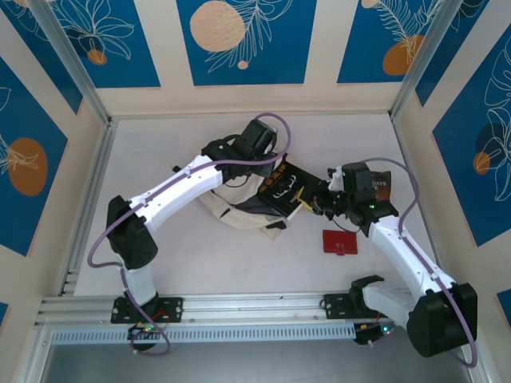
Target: Pack books, pencil case, and school supplies into a backpack
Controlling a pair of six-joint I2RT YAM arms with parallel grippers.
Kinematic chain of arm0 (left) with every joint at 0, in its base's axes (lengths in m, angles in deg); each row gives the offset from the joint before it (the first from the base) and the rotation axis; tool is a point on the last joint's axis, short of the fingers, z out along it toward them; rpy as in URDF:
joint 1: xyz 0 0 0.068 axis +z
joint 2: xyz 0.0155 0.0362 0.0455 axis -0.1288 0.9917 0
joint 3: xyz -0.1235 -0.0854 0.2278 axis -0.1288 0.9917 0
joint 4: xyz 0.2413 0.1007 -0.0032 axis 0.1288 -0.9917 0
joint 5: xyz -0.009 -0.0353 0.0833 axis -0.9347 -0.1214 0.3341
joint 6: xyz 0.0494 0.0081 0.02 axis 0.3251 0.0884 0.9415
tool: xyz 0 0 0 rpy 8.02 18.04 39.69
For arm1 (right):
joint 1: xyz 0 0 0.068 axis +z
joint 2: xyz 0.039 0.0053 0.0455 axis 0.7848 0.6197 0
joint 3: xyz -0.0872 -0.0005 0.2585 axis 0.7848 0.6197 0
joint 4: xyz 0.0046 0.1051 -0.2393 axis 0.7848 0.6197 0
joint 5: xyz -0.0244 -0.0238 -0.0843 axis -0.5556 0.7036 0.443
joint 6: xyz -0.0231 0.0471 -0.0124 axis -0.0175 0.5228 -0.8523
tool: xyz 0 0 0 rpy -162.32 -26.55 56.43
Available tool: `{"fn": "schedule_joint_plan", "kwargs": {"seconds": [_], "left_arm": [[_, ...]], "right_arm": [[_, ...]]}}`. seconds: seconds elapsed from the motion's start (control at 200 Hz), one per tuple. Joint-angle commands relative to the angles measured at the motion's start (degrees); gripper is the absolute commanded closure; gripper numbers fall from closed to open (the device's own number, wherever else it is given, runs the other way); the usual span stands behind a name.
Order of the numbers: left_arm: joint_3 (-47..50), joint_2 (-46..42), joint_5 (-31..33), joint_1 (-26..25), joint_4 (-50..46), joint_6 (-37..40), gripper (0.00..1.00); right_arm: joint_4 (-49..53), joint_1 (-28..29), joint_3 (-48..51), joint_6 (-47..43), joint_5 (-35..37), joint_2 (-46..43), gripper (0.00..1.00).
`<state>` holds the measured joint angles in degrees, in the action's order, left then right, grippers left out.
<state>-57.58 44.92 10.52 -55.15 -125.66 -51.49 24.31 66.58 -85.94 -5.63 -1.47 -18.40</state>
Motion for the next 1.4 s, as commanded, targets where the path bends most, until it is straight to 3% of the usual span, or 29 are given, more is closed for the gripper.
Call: {"fn": "schedule_joint_plan", "kwargs": {"seconds": [0.0, 0.13, 0.33, 0.51, 0.88, 0.93, 0.99, 1.14, 1.395], "left_arm": [[-1.26, -3.0, -0.05, 0.02, 3.54, -1.45, 1.0], [0.5, -4.26, -0.64, 0.02, 4.97, -2.41, 1.0], [1.64, -5.28, -1.34, 0.32, 5.53, -3.38, 1.0], [3.52, -6.7, -2.51, 0.64, 5.47, -4.05, 1.0], [5.65, -7.99, -2.79, 1.74, 5.4, -5.0, 1.0], [5.7, -7.84, -2.62, 2.01, 5.2, -5.16, 1.0], [5.68, -7.72, -2.51, 2.71, 4.63, -5.91, 1.0], [6.0, -7.28, -4.15, 5.69, 2.83, -6.93, 1.0], [9.61, -6.65, -5.57, 10.03, 2.8, -6.43, 1.0]], "right_arm": [[-14.03, 2.13, 0.05, 6.03, 2.32, 2.91, 1.0], [-19.01, 5.62, -1.41, 9.02, 6.93, 9.73, 1.0], [-27.69, 14.3, -1.31, 16.92, 22.93, 21.78, 1.0], [-30.18, 15.43, -6.82, 19.2, 23.63, 32.18, 1.0], [-39.25, 16.99, -14.73, 24.81, 25.18, 44.6, 1.0], [-40.1, 17.45, -15.88, 24.67, 24.31, 45.93, 0.94], [-41.86, 18.01, -15.86, 23.78, 24.01, 46.31, 0.78], [-39.95, 18.13, -11.6, 22.41, 24.06, 40.74, 0.52], [-24.34, 17.47, -5.08, 7.88, 18.62, 27.54, 0.4]]}}
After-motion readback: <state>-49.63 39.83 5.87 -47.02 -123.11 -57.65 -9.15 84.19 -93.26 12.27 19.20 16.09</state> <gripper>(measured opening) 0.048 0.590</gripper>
